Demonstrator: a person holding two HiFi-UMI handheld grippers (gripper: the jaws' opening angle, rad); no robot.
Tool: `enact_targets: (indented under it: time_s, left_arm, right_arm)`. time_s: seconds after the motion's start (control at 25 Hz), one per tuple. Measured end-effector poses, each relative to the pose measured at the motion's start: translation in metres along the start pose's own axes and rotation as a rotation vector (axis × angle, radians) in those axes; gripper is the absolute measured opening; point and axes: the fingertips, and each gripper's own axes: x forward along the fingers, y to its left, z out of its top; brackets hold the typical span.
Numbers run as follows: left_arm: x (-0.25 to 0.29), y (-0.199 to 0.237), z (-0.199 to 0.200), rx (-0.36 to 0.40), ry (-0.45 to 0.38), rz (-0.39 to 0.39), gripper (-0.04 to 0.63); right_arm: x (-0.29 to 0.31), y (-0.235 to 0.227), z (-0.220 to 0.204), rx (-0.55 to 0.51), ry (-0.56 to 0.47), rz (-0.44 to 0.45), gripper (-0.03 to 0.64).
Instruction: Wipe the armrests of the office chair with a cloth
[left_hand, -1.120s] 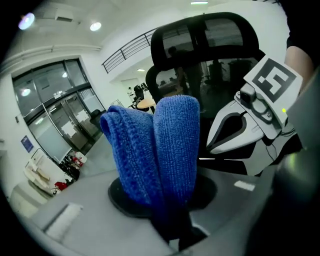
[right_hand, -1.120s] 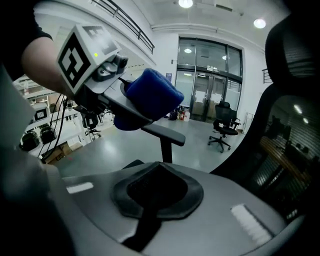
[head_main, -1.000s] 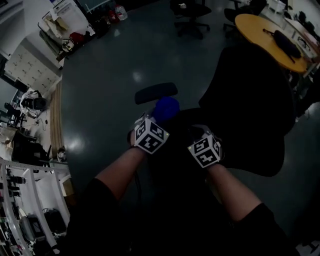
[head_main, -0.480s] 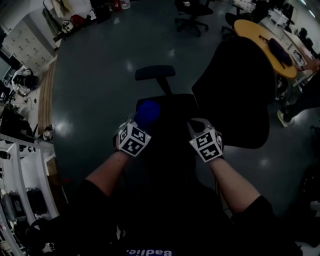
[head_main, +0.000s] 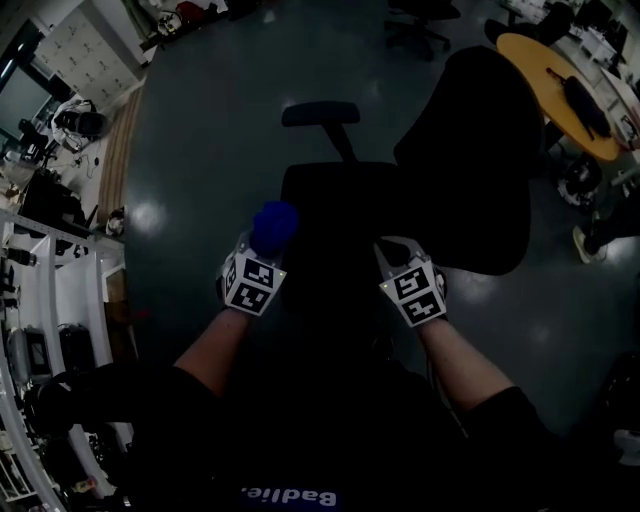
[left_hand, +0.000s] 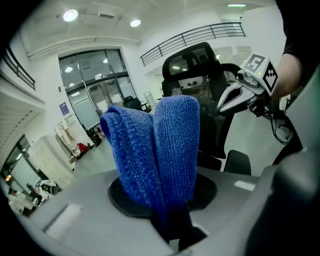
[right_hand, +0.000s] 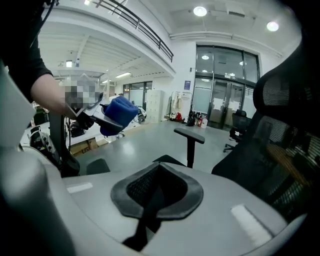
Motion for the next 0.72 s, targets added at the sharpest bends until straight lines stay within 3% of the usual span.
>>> enact_targets:
  time_s: [0.44,0.72]
  left_arm:
    - [-0.031,-0.029,-0.060,-0.068,0.166,0.114,0.129]
    - [-0.025,-0.038,-0.099,-0.065,0.221,0.083,0.129]
  right_arm:
    - [-0.011,0.028,-0.055,0.054,-0.017,0.108,0.002]
    - [-0.009,0.061,-0.098,0.051,0.079,0.126,0.002]
